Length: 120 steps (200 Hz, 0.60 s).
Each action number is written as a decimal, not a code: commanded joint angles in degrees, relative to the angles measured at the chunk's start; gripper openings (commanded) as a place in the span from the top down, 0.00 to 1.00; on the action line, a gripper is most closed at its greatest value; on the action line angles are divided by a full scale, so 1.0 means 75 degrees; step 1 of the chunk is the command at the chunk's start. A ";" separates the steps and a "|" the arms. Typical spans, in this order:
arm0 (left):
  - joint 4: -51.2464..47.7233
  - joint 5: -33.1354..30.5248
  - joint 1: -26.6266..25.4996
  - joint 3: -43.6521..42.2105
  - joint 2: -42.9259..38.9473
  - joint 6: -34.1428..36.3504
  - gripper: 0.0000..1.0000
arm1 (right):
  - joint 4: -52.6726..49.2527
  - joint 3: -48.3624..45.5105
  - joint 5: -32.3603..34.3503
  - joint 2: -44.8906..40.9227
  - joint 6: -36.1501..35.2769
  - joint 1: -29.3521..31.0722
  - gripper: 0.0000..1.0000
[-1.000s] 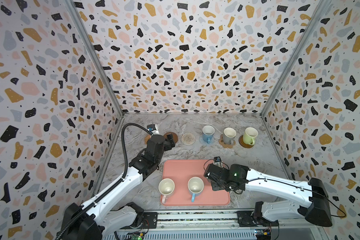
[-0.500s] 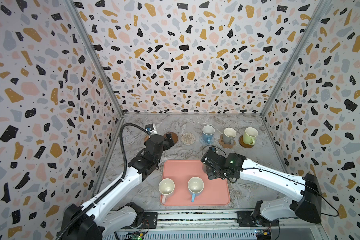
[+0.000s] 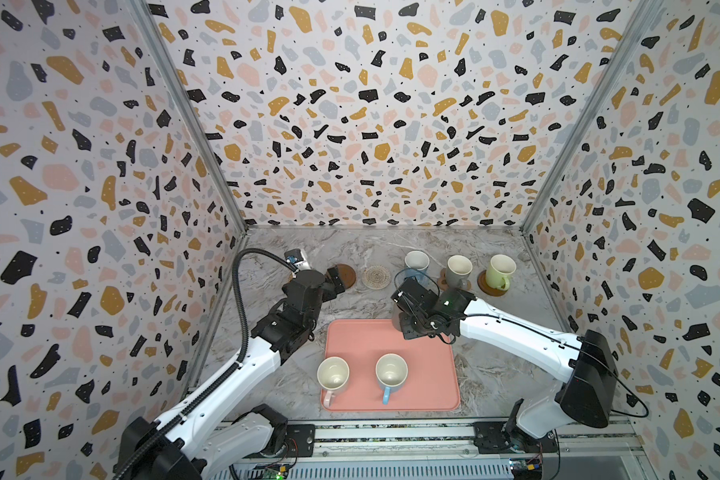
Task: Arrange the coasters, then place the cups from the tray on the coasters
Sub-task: 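Lift the grey mug with the right gripper and carry it over the multicolour coaster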
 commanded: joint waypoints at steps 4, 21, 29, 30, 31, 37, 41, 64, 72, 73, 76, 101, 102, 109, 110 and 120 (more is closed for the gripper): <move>0.0012 -0.0155 0.0063 -0.0079 -0.0181 0.0126 0.00 | 0.0390 0.0735 0.0140 0.0144 -0.0275 -0.0176 0.94; -0.0006 -0.0166 0.0069 -0.0114 -0.0240 0.0105 0.00 | 0.0356 0.1094 0.0186 0.0475 -0.0405 -0.0235 0.94; -0.0011 -0.0166 0.0068 -0.0138 -0.0273 0.0100 0.00 | 0.0342 0.1285 0.0198 0.0653 -0.0436 -0.0256 0.93; -0.0011 -0.0166 0.0071 -0.0144 -0.0277 0.0100 0.00 | 0.0333 0.1296 0.0204 0.0675 -0.0442 -0.0258 0.93; -0.0012 -0.0166 0.0073 -0.0147 -0.0285 0.0100 0.00 | 0.0333 0.1324 0.0207 0.0704 -0.0446 -0.0259 0.93; -0.0012 -0.0168 0.0074 -0.0161 -0.0307 0.0091 0.00 | 0.0316 0.1449 0.0208 0.0836 -0.0460 -0.0282 0.93; -0.0023 -0.0167 0.0074 -0.0167 -0.0326 0.0082 0.00 | 0.0316 0.1528 0.0209 0.0928 -0.0470 -0.0293 0.93; -0.0070 -0.0144 0.0070 -0.0197 -0.0403 0.0069 0.00 | 0.0284 0.1974 0.0214 0.1394 -0.0484 -0.0352 0.93; -0.0110 -0.0144 0.0071 -0.0205 -0.0421 0.0067 0.00 | 0.0307 0.2137 0.0208 0.1539 -0.0473 -0.0376 0.93; -0.0113 -0.0143 0.0073 -0.0207 -0.0427 0.0072 0.00 | 0.0310 0.2149 0.0209 0.1557 -0.0473 -0.0377 0.93; -0.0108 -0.0143 0.0074 -0.0214 -0.0440 0.0074 0.00 | 0.0313 0.2208 0.0201 0.1613 -0.0472 -0.0391 0.93; -0.0173 -0.0127 0.0074 -0.0266 -0.0535 0.0053 0.00 | 0.0322 0.2710 0.0200 0.2061 -0.0385 -0.0476 0.93; -0.0174 -0.0123 0.0074 -0.0266 -0.0537 0.0053 0.00 | 0.0323 0.2740 0.0199 0.2076 -0.0382 -0.0479 0.93; -0.0175 -0.0103 0.0074 -0.0289 -0.0572 0.0032 0.00 | 0.0287 0.2884 0.0198 0.2212 -0.0366 -0.0508 0.93; -0.0175 -0.0094 0.0074 -0.0295 -0.0573 0.0031 0.00 | 0.0289 0.2898 0.0204 0.2228 -0.0355 -0.0513 0.93; -0.0176 -0.0044 0.0074 -0.0332 -0.0615 0.0003 0.00 | 0.0223 0.3088 0.0230 0.2404 -0.0342 -0.0540 0.93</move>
